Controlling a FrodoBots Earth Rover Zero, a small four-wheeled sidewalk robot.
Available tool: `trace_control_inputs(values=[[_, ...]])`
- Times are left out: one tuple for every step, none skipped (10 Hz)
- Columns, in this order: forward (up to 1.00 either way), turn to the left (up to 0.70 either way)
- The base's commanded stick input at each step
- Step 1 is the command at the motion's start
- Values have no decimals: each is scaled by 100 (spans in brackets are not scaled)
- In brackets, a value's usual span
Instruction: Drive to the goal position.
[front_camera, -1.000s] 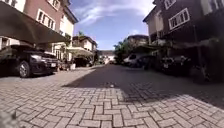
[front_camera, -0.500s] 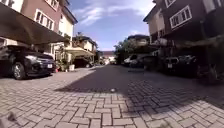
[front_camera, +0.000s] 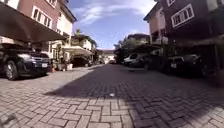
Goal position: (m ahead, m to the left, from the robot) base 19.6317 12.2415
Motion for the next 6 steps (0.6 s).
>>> trace_control_inputs(values=[[69,3],[69,3],[69,3],[69,3],[69,3],[69,3]])
